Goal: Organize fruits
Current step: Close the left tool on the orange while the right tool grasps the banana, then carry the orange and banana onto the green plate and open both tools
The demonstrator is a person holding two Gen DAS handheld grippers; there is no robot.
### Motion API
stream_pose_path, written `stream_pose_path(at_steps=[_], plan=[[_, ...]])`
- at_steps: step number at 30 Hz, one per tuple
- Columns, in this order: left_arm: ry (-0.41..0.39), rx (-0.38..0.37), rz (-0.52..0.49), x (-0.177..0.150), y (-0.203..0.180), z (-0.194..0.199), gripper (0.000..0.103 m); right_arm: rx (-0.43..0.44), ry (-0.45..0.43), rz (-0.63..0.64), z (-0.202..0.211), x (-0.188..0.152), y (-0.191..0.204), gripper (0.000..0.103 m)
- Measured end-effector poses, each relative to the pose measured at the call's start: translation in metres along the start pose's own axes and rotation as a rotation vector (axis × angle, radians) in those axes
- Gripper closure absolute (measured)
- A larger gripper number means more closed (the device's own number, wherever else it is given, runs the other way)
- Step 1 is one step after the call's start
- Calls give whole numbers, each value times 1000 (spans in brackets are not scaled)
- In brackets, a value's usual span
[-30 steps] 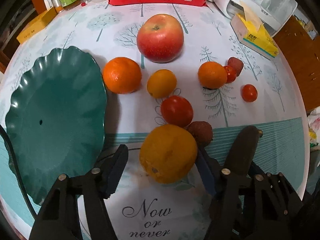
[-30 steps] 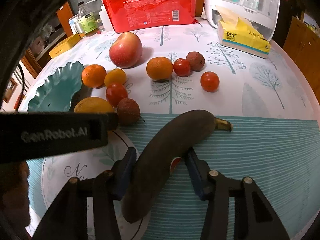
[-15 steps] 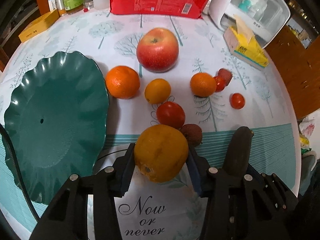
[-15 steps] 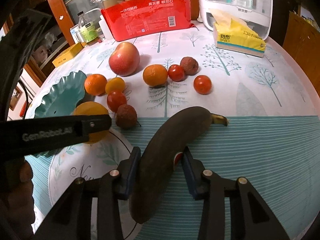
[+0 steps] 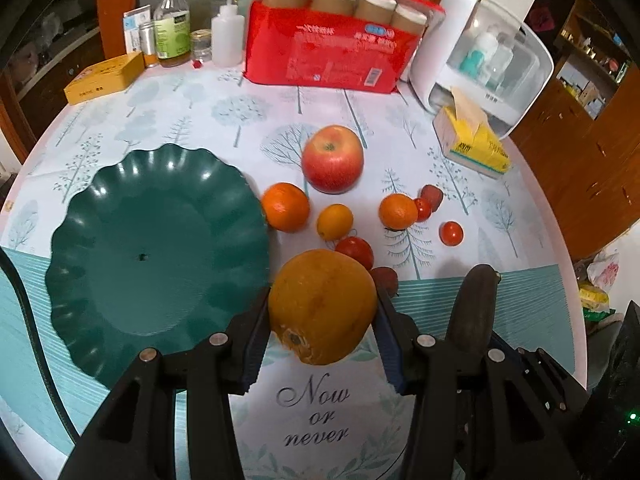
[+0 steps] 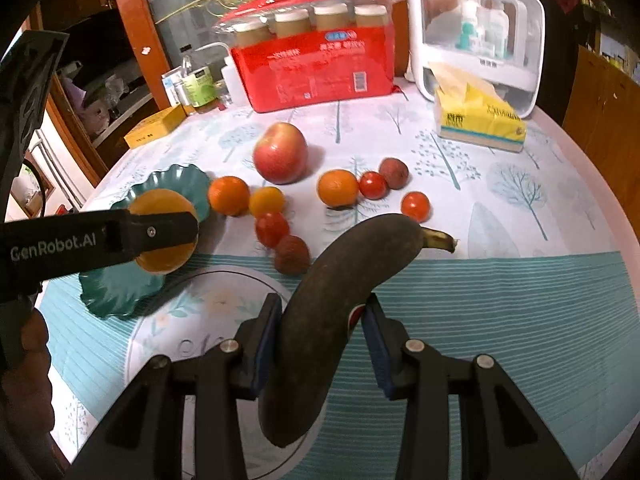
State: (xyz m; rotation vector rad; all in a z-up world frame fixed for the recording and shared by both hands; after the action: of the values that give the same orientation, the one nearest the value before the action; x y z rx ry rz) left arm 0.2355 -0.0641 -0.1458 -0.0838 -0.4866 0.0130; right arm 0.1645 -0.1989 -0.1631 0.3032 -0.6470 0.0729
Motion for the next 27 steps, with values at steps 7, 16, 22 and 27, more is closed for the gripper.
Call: stream_pose_path(at_steps=[7,16,22,27], plan=[[-13,-16,19,-8,36,17,56,-11,-13,18,7,-3,34,62],[-29,0,18,-10,98,32,56,-9,-32,2,2,2,82,62],[-36,25,0,-3,140,33,56,-5,-46,-8,-13,9,113,62],[-31,33,-23,2,169,28,56,-6,-63,-10,-28,15,136,62]])
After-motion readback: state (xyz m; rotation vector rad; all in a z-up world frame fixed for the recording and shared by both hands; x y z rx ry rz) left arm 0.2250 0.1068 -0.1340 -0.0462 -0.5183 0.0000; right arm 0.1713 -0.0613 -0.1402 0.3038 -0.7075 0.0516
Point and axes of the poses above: each gripper's, at about its wrist camera, not at the fingertips, and z roughly against the way its jaws point, y to its left, x to its top, the point moved 1 cm from there along -z, roughly the way its jaws point, and after that the axes turned 9 degrees about x, right-handed, at the moved point
